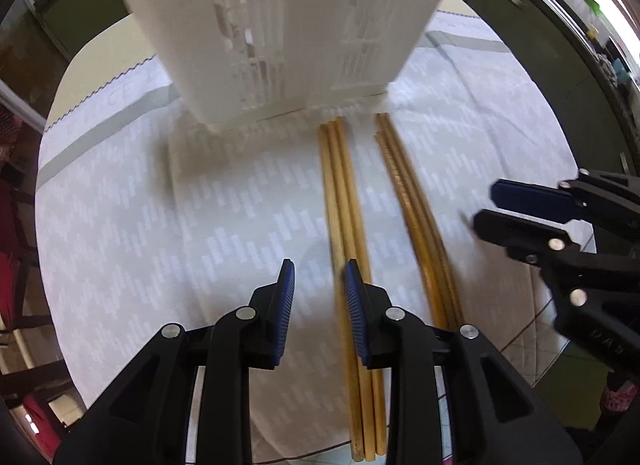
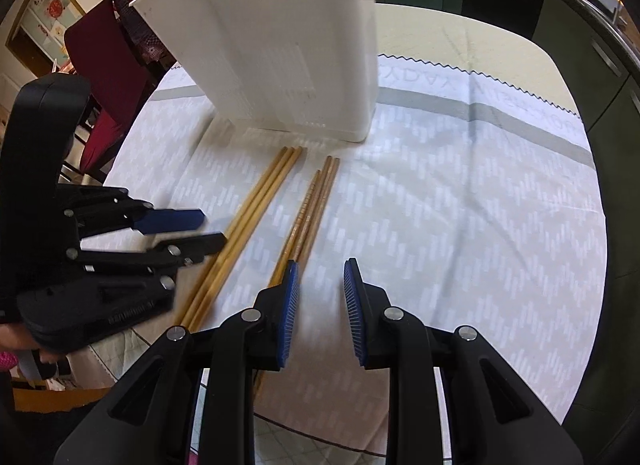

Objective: Organize utensils
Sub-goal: 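Move both tools back down to the remaining chopsticks on the cloth, then grasp a wooden chopstick with the left tool while the right tool grasps another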

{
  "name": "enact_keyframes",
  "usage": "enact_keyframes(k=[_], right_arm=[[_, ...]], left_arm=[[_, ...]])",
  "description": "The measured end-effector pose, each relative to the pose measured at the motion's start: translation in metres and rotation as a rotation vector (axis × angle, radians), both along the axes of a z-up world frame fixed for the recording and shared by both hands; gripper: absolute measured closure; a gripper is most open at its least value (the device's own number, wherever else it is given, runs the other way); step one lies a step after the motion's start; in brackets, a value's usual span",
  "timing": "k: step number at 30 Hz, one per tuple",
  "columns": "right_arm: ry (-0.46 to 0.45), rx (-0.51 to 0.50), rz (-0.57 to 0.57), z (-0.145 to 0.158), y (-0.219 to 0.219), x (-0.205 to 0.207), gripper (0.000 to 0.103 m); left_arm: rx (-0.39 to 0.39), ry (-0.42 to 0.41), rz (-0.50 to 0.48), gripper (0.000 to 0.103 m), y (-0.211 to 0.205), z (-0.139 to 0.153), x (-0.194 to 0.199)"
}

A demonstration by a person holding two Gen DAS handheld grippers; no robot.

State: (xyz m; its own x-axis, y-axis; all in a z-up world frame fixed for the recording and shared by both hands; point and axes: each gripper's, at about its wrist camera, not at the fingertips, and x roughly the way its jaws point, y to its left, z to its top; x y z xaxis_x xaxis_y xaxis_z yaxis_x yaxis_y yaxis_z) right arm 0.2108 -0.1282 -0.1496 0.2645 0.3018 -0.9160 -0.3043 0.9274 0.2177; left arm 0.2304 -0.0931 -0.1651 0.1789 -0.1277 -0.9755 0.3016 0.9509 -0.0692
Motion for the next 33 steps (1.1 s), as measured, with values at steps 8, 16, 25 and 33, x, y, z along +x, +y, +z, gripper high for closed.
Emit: enact_keyframes(k=[8, 16, 25, 33], right_arm=[[-0.008, -0.006, 0.003, 0.004, 0.001, -0.002, 0.079], [-0.004, -0.001, -0.005, 0.004, -0.004, -0.003, 0.079], [0.006, -0.026, -0.004, -0.004, 0.002, 0.001, 0.079], [0.052, -0.062, 0.013, -0.025, 0.024, 0.015, 0.079]], left_arm=[[0.051, -0.017, -0.016, 0.077, -0.012, -0.002, 0.001], [0.034, -0.015, -0.006, 0.077, -0.007, -0.002, 0.006], [0.089, -0.007, 0.01, 0.077, -0.006, -0.012, 0.001], [0.089, -0.007, 0.024, 0.076, 0.016, -0.008, -0.003]])
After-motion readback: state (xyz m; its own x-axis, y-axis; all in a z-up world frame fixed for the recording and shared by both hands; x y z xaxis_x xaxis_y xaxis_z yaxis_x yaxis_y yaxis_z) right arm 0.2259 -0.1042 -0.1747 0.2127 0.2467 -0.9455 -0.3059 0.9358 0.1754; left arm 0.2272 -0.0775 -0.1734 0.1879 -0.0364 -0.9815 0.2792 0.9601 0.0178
